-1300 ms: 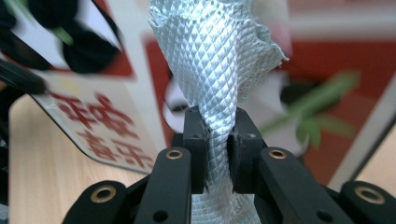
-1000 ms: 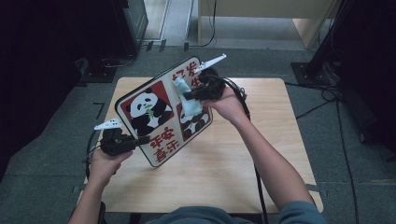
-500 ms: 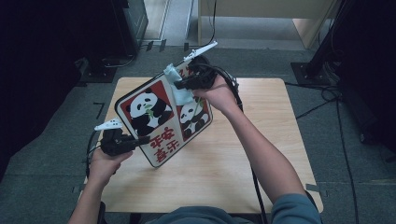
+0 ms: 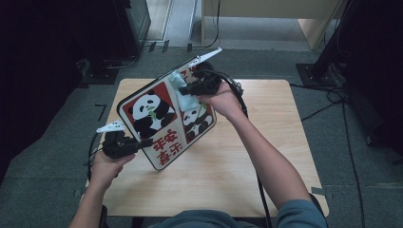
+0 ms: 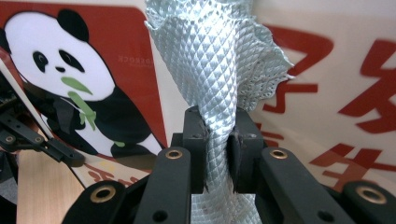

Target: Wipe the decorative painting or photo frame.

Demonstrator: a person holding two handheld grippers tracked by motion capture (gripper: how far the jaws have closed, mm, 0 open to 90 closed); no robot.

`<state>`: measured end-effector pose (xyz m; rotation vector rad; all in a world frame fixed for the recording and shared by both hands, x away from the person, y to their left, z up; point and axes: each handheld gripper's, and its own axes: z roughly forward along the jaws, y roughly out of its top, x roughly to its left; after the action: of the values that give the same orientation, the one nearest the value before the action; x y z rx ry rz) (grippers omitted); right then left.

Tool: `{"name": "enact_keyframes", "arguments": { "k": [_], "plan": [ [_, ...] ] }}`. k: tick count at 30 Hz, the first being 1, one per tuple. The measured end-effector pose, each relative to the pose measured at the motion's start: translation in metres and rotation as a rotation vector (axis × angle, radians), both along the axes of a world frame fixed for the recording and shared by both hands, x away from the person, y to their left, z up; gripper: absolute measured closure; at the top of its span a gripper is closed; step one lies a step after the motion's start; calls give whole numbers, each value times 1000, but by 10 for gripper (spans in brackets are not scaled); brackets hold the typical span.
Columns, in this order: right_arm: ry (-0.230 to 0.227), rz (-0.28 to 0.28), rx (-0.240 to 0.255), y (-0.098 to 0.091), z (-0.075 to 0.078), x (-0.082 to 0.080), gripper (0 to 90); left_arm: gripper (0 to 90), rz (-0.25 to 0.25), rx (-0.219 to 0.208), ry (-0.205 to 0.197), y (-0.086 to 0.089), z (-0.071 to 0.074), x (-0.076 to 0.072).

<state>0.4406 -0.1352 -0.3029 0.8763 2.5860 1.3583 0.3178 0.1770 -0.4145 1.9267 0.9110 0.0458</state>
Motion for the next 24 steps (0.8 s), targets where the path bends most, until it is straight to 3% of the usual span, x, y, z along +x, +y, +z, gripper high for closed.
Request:
{"name": "enact_keyframes", "arguments": {
  "k": [24],
  "plan": [
    [43,19,-14,-6,-42,-9,792,797,-1,-1,-3,1,0,0]
  ]
}}
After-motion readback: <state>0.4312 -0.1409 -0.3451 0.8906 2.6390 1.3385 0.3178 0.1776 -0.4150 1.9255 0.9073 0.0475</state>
